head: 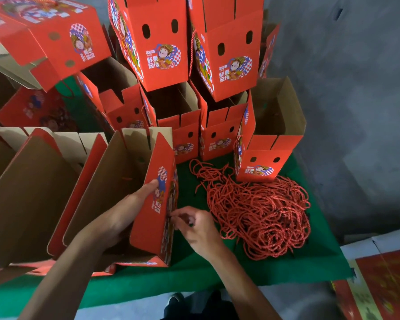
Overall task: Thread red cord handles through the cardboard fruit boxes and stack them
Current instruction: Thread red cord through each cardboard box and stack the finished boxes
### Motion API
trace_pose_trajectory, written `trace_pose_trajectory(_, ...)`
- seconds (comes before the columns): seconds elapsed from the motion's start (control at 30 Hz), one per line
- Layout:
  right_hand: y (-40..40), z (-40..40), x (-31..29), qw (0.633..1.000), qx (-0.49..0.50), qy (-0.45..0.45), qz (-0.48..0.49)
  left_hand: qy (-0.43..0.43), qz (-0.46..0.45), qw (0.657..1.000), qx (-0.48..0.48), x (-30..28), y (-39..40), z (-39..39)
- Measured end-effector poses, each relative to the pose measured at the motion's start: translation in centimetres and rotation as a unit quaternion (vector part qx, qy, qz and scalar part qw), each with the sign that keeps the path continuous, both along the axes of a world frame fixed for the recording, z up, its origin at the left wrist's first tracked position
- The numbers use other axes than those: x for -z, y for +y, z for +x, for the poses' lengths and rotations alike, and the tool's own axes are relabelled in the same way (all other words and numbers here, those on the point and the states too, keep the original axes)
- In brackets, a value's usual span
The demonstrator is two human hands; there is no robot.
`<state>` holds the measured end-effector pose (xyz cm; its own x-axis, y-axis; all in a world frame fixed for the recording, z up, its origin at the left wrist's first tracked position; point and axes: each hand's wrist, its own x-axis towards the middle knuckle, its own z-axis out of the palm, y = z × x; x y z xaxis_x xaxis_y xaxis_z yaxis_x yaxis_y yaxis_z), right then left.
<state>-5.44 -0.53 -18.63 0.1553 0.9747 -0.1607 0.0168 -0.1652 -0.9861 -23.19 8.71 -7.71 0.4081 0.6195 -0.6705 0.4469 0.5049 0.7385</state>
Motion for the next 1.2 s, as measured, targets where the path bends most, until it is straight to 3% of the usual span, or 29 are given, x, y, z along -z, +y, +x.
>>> trace_pose_trajectory(0.23, 0.1, -0.6, 0.2, 1.0, -0.005, -0.012, 0.004, 0.001, -0.01, 1.0, 0.019, -1.0, -0.6, 0.7)
trace_pose_trajectory(0.33, 0.8, -0.6, 0.3, 1.0, 0.002, -0.005, 0.0, 0.051, 0.042, 0.992, 0.104, -1.3, -0.7, 1.0)
trace_pose_trajectory(0.5, 0.7, -0.2, 0.7, 0.997, -0.02, -0.06, 0.033, 0.172, 0.162, 0.931, 0.278, -1.1, -0.8, 2.0)
trace_pose_trajectory(0.6, 0.7, 0.7, 0.5, 0.993, -0.055, -0.097, 0.048, 0.248, 0.226, 0.884, 0.325, -0.3, -0.5, 3.1)
trace_pose_trajectory(0.73, -0.1, 1.4, 0.3, 0.985, -0.103, -0.117, 0.073, 0.299, 0.21, 0.876, 0.314, 0.6, -0.1, 5.4)
trace_pose_trajectory(0.9, -1.3, 3.3, 0.8, 0.984, -0.136, -0.109, 0.025, 0.317, 0.228, 0.904, 0.176, 0.3, 0.6, 8.4)
trace_pose_trajectory(1.07, -0.9, 3.7, 1.1, 0.986, 0.008, -0.142, 0.087, 0.188, 0.175, 0.963, 0.087, -0.2, 1.6, 10.4)
trace_pose_trajectory(1.2, -1.7, 4.6, 2.0, 0.951, 0.19, -0.213, 0.123, 0.149, 0.235, 0.943, 0.184, -0.9, 0.9, 10.1)
